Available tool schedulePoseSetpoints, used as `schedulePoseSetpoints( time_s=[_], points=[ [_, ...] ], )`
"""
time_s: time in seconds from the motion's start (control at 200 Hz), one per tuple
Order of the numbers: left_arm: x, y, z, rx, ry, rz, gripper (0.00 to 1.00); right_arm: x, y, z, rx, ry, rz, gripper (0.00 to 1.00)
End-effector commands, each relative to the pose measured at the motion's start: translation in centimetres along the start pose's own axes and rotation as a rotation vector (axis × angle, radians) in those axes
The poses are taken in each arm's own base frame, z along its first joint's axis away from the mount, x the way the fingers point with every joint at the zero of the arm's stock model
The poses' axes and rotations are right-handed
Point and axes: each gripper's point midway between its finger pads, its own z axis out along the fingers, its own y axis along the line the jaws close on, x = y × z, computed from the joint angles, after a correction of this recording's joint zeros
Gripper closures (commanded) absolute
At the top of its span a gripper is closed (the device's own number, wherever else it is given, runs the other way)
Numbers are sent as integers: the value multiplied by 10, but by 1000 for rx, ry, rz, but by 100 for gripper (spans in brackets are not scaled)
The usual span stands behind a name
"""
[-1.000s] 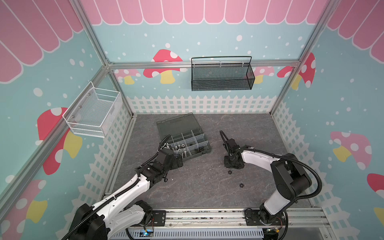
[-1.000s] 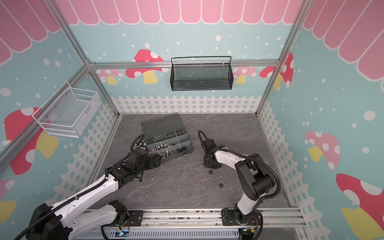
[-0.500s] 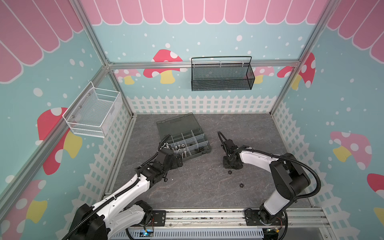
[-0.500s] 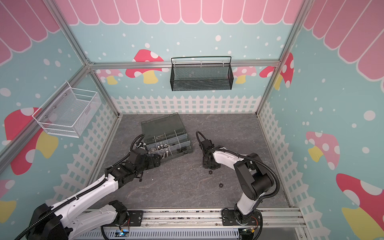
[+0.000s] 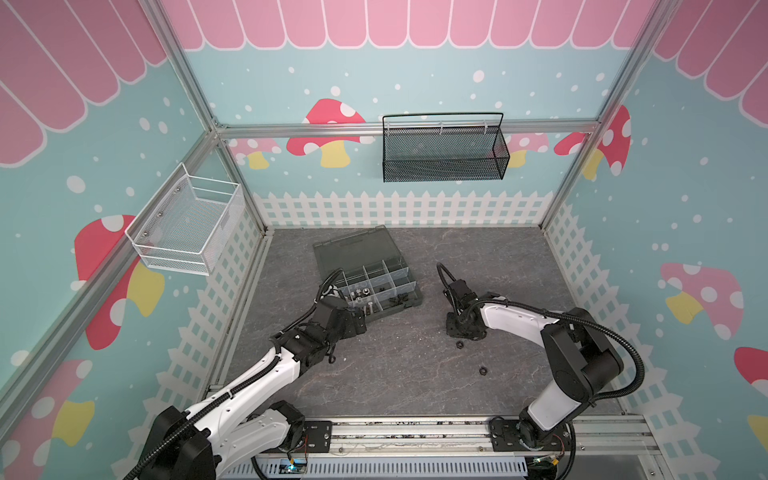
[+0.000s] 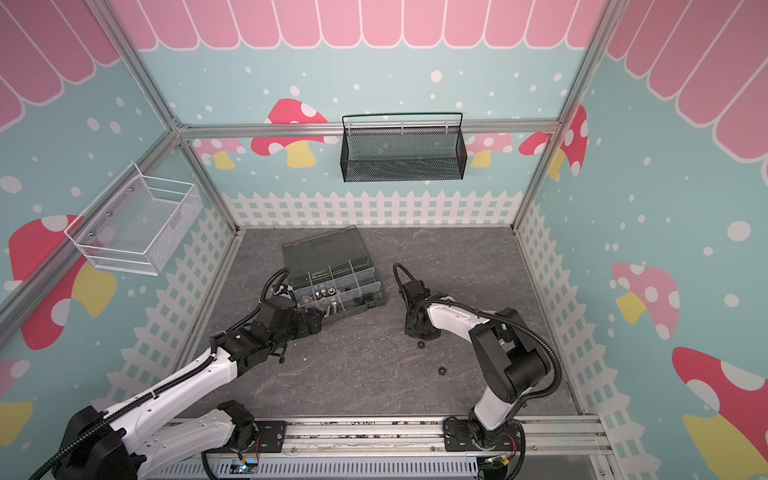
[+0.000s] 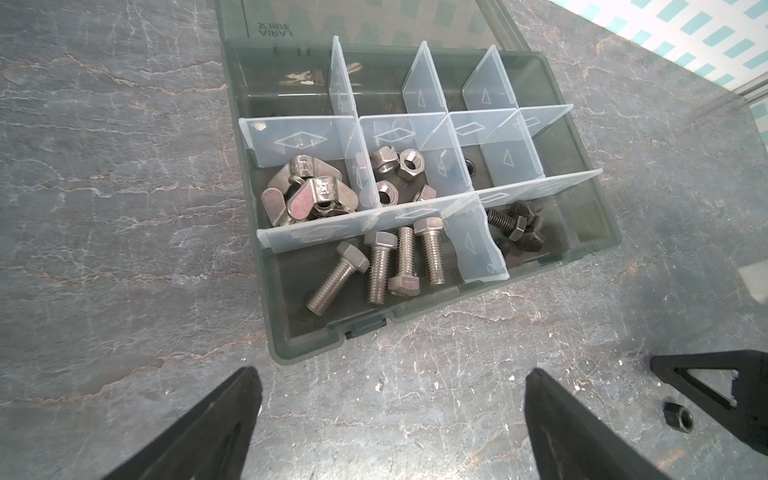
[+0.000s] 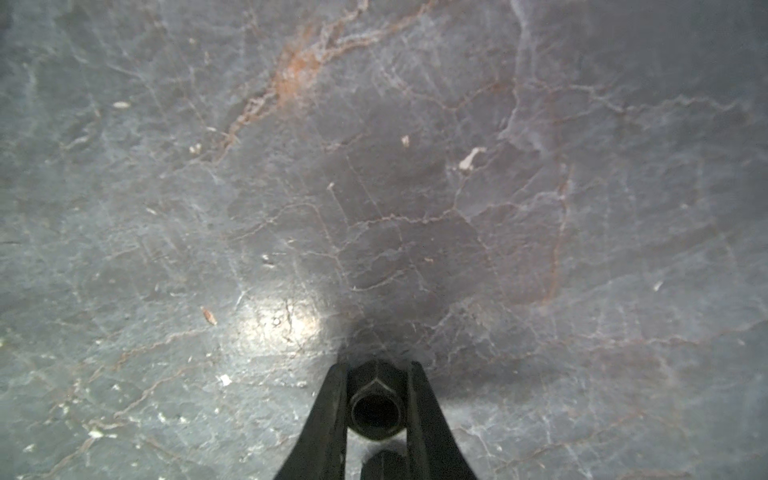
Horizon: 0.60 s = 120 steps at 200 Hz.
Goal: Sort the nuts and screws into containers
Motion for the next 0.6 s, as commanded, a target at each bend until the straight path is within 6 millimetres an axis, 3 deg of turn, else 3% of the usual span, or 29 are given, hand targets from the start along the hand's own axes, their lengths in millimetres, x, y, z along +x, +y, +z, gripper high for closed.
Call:
schedulePoseSetpoints(
  time_s=[0.0, 0.27, 0.465, 0.595],
  points=[
    [-2, 0, 1, 5, -12, -23, 0, 29, -13, 7, 44, 97, -13, 83],
    [-5, 5, 0, -18, -32, -44, 0, -2, 9, -21, -14, -3, -54, 84],
    [-7, 11, -2, -43, -53, -64, 0, -46, 50, -52, -91, -126, -107, 84],
    [-7, 14, -3, -50, -62, -71, 0, -77, 87, -72, -152, -209, -166, 84]
  ],
)
